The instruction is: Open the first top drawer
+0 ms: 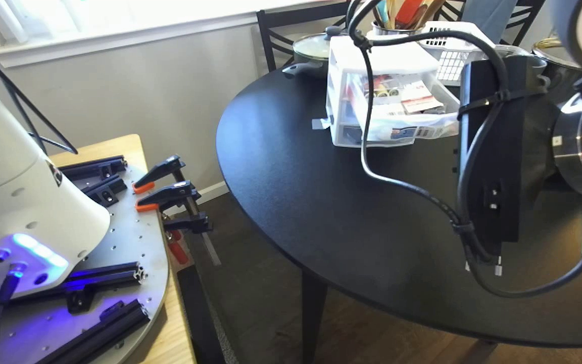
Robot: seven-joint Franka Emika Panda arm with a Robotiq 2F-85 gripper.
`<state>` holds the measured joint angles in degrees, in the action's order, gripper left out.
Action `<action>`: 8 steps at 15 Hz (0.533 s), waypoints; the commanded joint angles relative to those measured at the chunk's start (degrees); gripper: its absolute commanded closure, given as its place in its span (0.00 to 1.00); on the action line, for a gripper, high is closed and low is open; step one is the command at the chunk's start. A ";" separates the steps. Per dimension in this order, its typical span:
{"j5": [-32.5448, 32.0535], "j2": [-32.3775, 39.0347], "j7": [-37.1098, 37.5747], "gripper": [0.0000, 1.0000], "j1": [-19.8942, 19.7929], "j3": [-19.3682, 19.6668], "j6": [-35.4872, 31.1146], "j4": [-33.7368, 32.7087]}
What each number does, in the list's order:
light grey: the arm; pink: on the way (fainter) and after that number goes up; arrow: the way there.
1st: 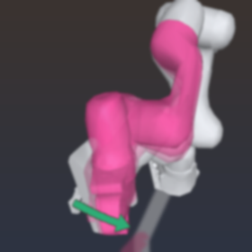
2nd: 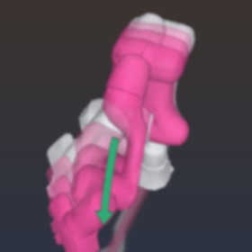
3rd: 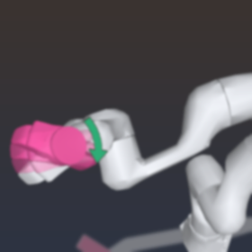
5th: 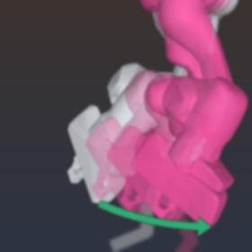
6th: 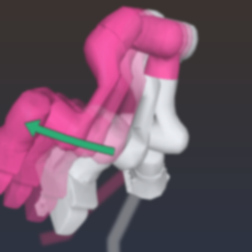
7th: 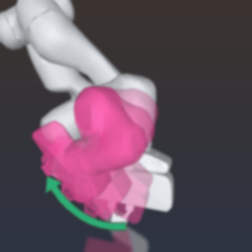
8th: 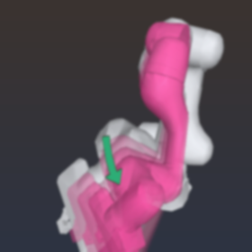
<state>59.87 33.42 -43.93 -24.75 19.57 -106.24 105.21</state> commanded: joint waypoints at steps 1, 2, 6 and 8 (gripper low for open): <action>-3.01 -0.16 3.07 0.46 -1.20 -1.16 -1.23 -2.71; -3.80 -0.20 3.50 0.41 -1.27 -1.31 -1.04 -3.49; -6.15 -1.64 3.97 0.15 -1.42 -2.24 -0.20 -5.90; -7.48 -3.14 3.69 0.02 -1.31 -2.78 0.37 -6.74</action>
<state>55.33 33.03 -41.88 -25.26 18.42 -106.45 99.09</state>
